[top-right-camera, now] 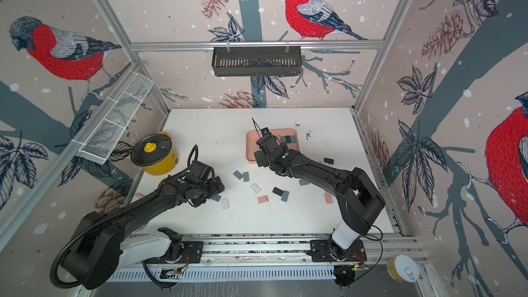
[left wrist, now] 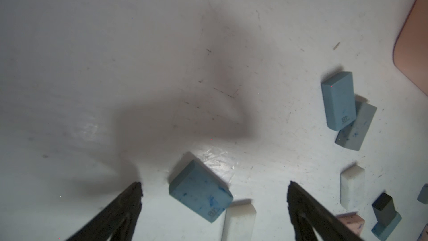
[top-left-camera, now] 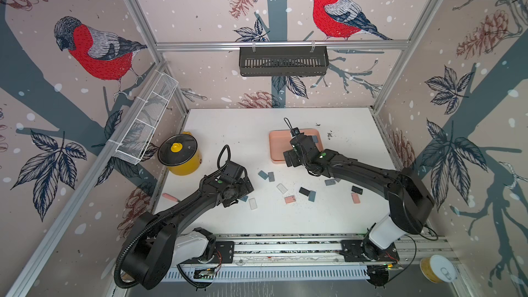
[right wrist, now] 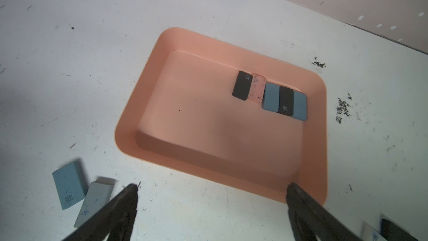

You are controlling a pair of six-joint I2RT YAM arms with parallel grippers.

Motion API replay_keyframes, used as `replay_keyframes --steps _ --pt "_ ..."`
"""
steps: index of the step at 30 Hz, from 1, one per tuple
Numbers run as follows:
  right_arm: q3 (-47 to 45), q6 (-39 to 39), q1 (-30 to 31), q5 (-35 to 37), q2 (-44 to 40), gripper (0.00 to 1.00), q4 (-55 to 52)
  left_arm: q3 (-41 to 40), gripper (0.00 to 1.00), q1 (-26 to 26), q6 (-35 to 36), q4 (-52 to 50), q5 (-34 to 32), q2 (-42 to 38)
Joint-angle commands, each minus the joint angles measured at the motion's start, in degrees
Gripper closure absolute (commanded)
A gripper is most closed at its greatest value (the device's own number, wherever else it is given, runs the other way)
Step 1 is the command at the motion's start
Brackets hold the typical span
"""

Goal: Put the eraser in the storage box
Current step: Move the eraser to the center of the board.

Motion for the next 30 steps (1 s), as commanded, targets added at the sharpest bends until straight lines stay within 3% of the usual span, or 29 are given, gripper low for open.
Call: replay_keyframes --steps 1,13,30 --pt "-0.47 -0.39 -0.01 0.47 -0.42 0.01 1.81 -1.97 0.03 -0.11 -4.17 3.51 4.05 -0.38" --pt "-2.54 0.58 -0.80 -0.96 -0.84 0.01 3.63 0.70 0.03 -3.10 -5.88 11.12 6.54 4.66" --pt "-6.19 1.61 -4.59 -4.29 -4.02 0.01 4.85 10.43 0.03 -6.33 2.85 9.56 4.36 11.50"
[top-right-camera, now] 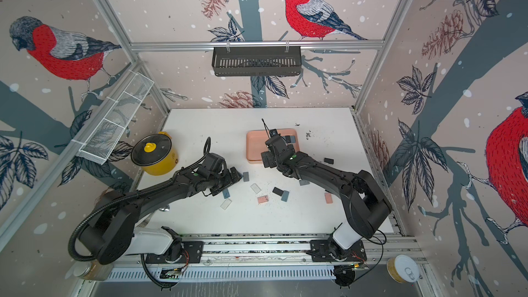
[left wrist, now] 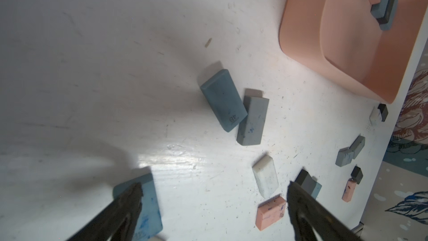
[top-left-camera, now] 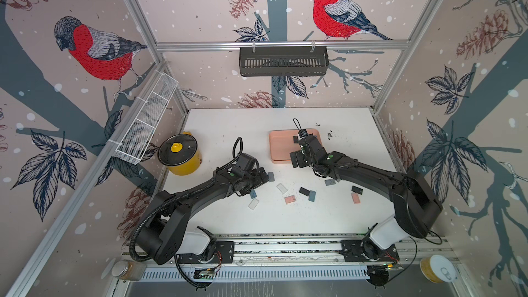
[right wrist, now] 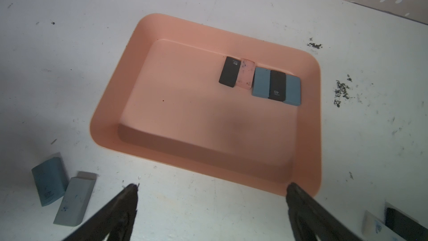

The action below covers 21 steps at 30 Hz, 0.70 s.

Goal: Put the eraser in the storage box
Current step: Move the eraser to the center of the board.

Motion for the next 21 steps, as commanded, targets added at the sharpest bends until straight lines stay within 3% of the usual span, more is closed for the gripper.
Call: replay_keyframes --steps 1,8,14,21 --pt "-0.42 1.07 -0.30 -0.84 -0.98 0.01 1.81 2.33 0.03 -0.36 3.45 -3.56 -3.13 0.43" --pt "-1.72 0.93 -0.98 -1.30 -2.78 0.01 1.87 6.94 0.03 -0.34 8.96 -15.80 -14.35 -2.47" --pt "-2.46 1.37 -1.15 -1.90 -3.77 0.01 2.16 4.25 0.03 -1.08 9.72 -16.69 -13.97 -4.67" --pt "-2.91 2.19 -0.92 -2.91 -3.43 0.01 2.49 2.66 0.10 -3.72 9.00 -16.54 -12.88 -1.14"
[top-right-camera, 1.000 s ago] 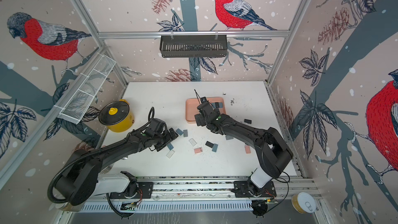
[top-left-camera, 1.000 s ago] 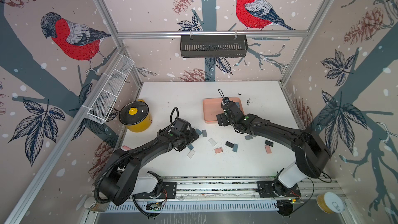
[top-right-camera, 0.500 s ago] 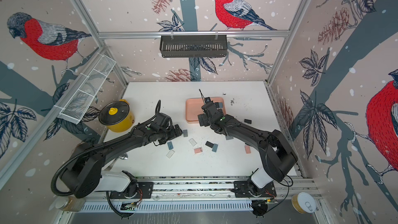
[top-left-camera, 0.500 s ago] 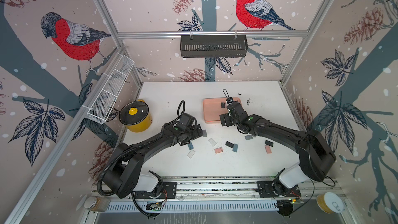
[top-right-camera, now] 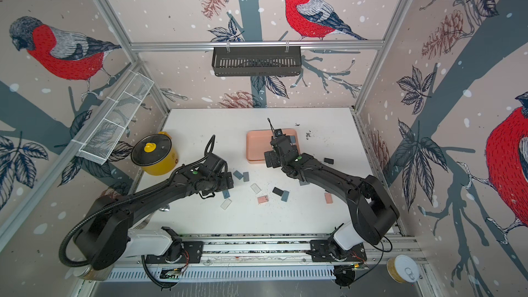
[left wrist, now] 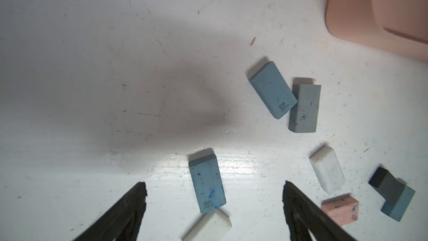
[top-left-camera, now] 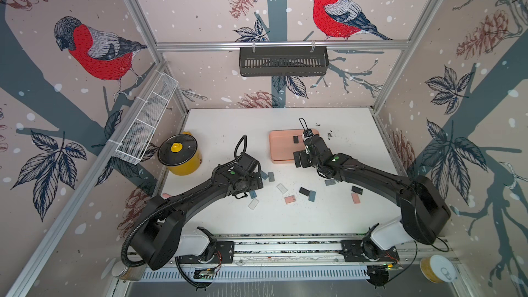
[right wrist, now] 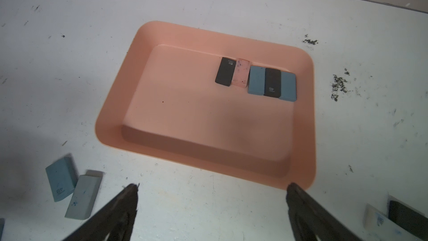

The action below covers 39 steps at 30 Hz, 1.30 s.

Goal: Put the eraser in the storage box
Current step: Move the eraser to the center of the board, then pick up the eraser from the center of the board.

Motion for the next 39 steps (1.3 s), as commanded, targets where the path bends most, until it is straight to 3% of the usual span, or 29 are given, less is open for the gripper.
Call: replay_keyframes --steps 1,16,19,31,39 --pt "-0.05 0.99 0.26 -0.51 -0.03 0.01 1.24 -0.16 0.11 -1.29 -0.12 -1.76 -0.83 1.30" --pt "-1.75 1.04 0.17 0.38 -1.38 0.01 1.62 2.82 0.32 -2.84 2.62 -2.34 -1.91 9.81" --pt "-2.14 1.06 0.05 0.46 -1.75 0.01 1.93 3.12 0.40 -3.12 3.24 -3.09 -2.19 10.98" --pt "-2.56 1.01 -0.79 0.71 -2.52 0.01 2.21 7.68 0.54 -8.23 4.64 -9.94 -10.49 19.91" --pt "-3.38 0.96 -1.45 0.47 -3.42 0.01 2.22 8.98 0.57 -8.46 4.96 -11.11 -11.52 20.11"
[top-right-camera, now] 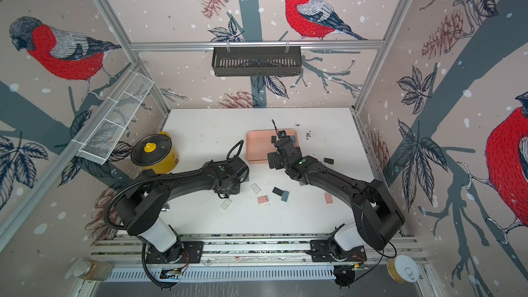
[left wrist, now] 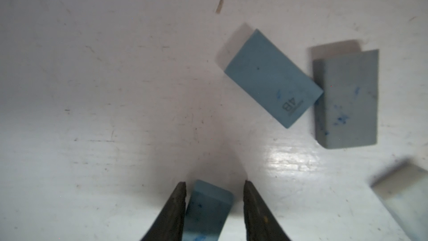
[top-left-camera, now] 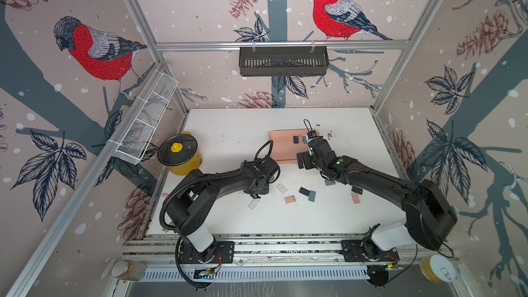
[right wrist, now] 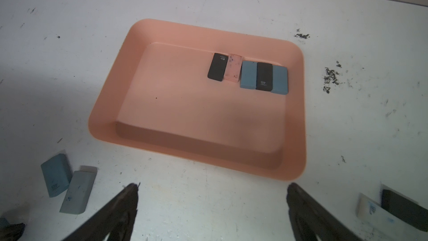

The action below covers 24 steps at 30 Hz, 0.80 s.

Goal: Put the eraser in the storage box
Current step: Pick up the eraser from the center of the board.

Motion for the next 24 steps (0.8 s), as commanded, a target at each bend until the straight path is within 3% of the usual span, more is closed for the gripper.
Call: replay_keyframes --steps 1,6,16,24 --pt "-0.15 0.72 -0.05 0.52 -0.42 0.01 1.03 0.15 0.56 0.09 0.56 -7.79 -1.95 1.09" --pt "-0.22 0.81 0.00 0.35 -0.55 0.01 1.03 0.56 0.53 0.09 1.06 -9.42 -3.21 -1.20" --pt "0.01 1.23 0.04 0.12 -0.93 0.01 1.03 -3.66 0.47 0.08 3.89 -5.86 2.86 -7.82" --pt "0.32 1.38 0.26 0.17 -1.30 0.01 0.68 -3.69 0.45 0.35 3.79 -3.45 3.50 -5.29"
